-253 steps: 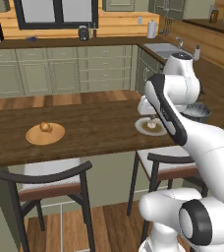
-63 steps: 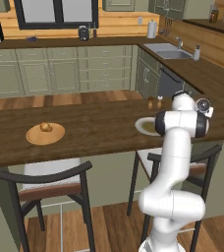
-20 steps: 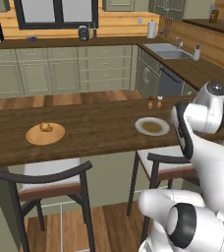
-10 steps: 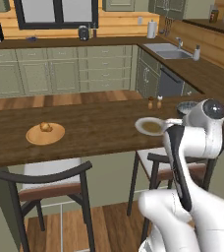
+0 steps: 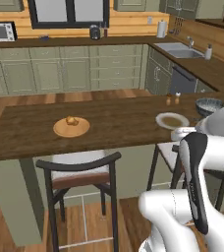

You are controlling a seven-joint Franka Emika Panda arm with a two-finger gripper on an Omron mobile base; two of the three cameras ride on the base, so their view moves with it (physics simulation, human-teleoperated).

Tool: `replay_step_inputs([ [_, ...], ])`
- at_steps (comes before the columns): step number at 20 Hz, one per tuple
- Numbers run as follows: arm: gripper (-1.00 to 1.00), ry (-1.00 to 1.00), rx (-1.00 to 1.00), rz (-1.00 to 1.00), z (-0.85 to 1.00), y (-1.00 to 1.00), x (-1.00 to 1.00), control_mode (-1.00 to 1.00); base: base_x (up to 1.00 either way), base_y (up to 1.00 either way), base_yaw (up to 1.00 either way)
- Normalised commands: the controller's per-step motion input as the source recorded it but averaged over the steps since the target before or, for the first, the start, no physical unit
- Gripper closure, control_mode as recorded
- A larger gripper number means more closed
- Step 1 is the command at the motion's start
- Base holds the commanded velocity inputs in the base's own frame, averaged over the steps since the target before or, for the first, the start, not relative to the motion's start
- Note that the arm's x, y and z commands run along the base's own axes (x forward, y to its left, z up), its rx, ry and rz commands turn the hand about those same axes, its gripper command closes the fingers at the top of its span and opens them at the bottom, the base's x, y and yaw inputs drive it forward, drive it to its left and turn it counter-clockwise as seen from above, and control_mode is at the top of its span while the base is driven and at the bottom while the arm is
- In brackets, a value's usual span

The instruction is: Pick the chicken drumstick and garlic from their plates and place them in the bowl. Then put the bowl in the fridge.

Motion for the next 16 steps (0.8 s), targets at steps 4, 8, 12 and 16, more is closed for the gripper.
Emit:
replay_step_inputs([
  [4, -1.00, 0.00, 0.00, 0.00, 0.00, 0.00, 0.00, 1.00, -0.09, 1.00, 0.06],
  [8, -1.00, 0.00, 0.00, 0.00, 0.00, 0.00, 0.00, 1.00, -0.01, 1.00, 0.00],
  [12, -1.00, 0.00, 0.00, 0.00, 0.00, 0.00, 0.00, 1.00, 0.03, 0.94, 0.00],
  [16, -1.00, 0.00, 0.00, 0.00, 0.00, 0.00, 0.00, 1.00, 0.74, -0.28, 0.00],
])
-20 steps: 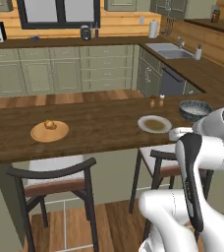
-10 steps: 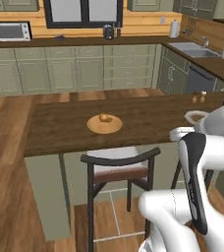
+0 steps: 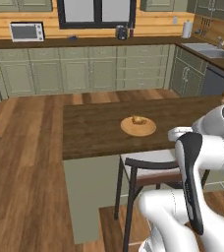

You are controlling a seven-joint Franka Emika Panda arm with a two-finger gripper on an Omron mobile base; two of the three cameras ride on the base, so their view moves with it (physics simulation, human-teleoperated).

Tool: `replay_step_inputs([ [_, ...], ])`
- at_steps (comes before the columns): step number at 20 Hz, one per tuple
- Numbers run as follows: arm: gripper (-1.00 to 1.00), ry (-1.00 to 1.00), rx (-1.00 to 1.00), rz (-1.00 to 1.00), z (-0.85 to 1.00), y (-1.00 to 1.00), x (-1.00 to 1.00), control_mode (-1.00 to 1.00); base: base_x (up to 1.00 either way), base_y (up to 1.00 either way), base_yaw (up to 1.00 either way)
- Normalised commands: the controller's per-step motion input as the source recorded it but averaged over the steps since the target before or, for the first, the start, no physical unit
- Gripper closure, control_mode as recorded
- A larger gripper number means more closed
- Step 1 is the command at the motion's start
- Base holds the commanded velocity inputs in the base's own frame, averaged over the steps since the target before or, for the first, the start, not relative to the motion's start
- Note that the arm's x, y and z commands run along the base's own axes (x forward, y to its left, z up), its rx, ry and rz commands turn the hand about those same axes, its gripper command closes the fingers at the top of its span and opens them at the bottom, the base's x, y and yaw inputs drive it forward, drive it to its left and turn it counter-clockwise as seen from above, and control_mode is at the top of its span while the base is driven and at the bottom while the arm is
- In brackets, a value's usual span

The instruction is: Pick the chicken drumstick and garlic from their plates and place them in the bowl. Then put the bowl in the fridge.

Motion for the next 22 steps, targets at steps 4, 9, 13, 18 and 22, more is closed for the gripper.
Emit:
replay_step_inputs([
  [4, -1.00, 0.00, 0.00, 0.00, 0.00, 0.00, 0.00, 1.00, 1.00, -0.10, 0.00],
  [9, -1.00, 0.11, 0.00, 0.00, 0.00, 0.00, 0.40, -1.00, 0.60, 0.00, 0.00],
  [13, -1.00, 0.29, 0.00, 0.00, 0.00, 0.04, 1.00, -1.00, 0.00, 0.00, 0.00],
  [18, -1.00, 0.25, 0.00, 0.10, 0.00, 0.00, 0.87, -1.00, 0.00, 0.00, 0.00],
  [22, -1.00, 0.08, 0.00, 0.26, -0.23, 0.00, 0.72, -1.00, 0.00, 0.00, 0.00],
])
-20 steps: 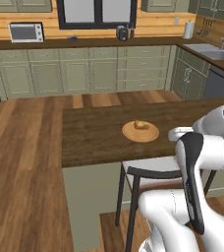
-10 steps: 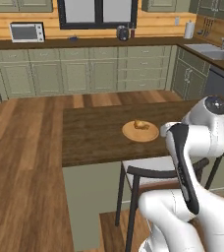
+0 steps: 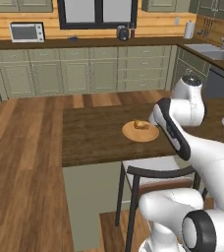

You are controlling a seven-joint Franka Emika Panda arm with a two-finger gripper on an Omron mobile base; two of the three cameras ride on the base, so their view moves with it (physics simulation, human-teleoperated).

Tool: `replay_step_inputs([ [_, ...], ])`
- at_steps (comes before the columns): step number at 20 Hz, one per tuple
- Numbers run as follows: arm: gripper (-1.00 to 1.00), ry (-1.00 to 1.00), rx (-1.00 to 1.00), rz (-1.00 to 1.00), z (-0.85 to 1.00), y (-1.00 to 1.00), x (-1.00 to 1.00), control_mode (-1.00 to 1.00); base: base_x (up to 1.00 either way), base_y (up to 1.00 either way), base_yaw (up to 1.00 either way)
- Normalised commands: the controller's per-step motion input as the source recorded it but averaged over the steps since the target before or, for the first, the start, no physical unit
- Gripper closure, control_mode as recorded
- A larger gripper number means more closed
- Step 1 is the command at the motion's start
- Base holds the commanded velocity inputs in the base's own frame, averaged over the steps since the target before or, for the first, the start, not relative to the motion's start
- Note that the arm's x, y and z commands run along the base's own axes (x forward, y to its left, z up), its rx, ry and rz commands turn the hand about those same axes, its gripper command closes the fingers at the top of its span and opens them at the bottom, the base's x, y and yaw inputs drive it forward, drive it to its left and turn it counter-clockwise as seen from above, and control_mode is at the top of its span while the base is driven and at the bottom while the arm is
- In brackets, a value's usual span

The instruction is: Pick the chicken drumstick and garlic from their plates and place them in the bowl. Then put the bowl in the fridge.

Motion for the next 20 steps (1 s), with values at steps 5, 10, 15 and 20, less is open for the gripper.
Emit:
replay_step_inputs([
  [5, -1.00, 0.11, 0.00, 0.19, -0.44, 0.04, 0.63, -1.00, 0.00, 0.00, 0.00],
  [10, -1.00, 0.09, 0.00, 0.11, -0.25, 0.00, 0.52, -1.00, 0.00, 0.00, 0.00],
  [15, -1.00, 0.13, 0.00, 0.07, -0.33, 0.00, 0.75, -1.00, 0.00, 0.00, 0.00],
  [20, -1.00, 0.16, 0.00, 0.03, -0.27, -0.04, 0.78, -1.00, 0.00, 0.00, 0.00],
])
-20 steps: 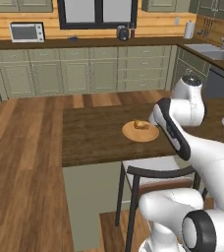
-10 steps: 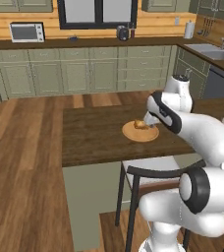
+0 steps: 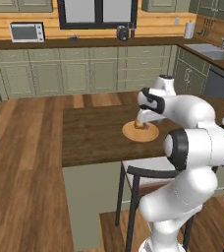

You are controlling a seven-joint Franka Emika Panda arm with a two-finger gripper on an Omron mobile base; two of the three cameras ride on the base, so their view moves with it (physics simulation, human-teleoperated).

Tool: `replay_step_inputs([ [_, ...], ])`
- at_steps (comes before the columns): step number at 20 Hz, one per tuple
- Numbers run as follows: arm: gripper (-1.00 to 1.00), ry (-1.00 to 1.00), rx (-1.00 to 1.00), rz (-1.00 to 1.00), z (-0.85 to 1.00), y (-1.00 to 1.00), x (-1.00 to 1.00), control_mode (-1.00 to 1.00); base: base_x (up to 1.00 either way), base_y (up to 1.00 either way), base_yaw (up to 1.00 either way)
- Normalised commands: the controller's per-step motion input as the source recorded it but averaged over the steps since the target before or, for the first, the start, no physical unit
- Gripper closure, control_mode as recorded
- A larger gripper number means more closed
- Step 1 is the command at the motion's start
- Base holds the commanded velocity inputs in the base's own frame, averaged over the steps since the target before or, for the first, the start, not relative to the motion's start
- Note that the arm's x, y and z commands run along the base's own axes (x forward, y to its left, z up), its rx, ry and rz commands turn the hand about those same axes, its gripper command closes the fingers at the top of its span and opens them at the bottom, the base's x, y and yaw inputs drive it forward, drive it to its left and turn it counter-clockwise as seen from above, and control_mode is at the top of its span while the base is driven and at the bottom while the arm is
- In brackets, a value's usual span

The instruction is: Pick the chicken drumstick and garlic from their plates and place them in the bowl. Then put the bowl in the fridge.

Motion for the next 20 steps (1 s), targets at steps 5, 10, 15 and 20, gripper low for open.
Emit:
replay_step_inputs([
  [5, -1.00, 0.07, 0.00, 0.04, -0.32, -0.08, 0.58, -1.00, 0.00, 0.00, 0.00],
  [10, -1.00, -0.02, 0.00, 0.02, -0.40, -0.10, 0.45, -1.00, 0.00, 0.00, 0.00],
  [15, -1.00, -0.28, -0.04, -0.02, -0.40, 0.00, 0.06, -1.00, 0.00, 0.00, 0.00],
  [20, -1.00, -0.03, -0.04, -0.05, -0.30, 0.00, 0.29, -1.00, 0.00, 0.00, 0.00],
])
